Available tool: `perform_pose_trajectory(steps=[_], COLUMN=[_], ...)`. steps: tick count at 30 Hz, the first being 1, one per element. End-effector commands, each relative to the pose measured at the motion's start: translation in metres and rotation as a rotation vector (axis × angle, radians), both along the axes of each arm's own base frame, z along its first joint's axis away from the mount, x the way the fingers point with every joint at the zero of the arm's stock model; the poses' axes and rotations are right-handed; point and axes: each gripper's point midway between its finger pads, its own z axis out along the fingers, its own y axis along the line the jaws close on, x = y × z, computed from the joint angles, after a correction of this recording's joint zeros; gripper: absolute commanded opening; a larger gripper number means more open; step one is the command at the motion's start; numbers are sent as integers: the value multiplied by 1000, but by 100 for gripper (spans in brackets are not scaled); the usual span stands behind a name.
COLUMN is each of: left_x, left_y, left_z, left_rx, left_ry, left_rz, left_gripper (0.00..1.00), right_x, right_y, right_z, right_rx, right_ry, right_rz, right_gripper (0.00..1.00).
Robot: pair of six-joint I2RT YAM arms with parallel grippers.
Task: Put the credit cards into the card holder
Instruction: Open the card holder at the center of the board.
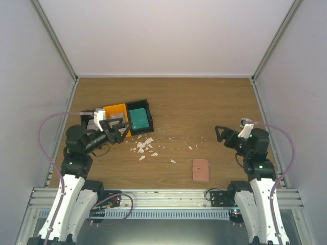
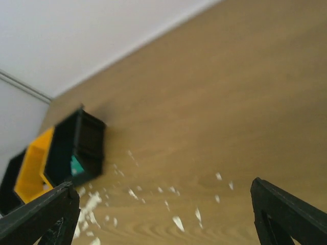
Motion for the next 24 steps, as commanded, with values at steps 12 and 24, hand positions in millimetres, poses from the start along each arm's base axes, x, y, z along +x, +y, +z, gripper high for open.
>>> perform_pose_trajectory(steps=[12,24], left_x=[-19,-35], left_y=[-73,-104], left_z=[-115,-155], left_rx=[-44,-28], left_ry=[305,461], left_rz=[-225,-266], left_gripper=[99,99], right_x=[-24,-68], right_y=[1,42], right_z=[-153,-210], right_rx=[-62,-187], right_ry=[431,624], right_rz=[-218,-177], right_gripper=[84,68])
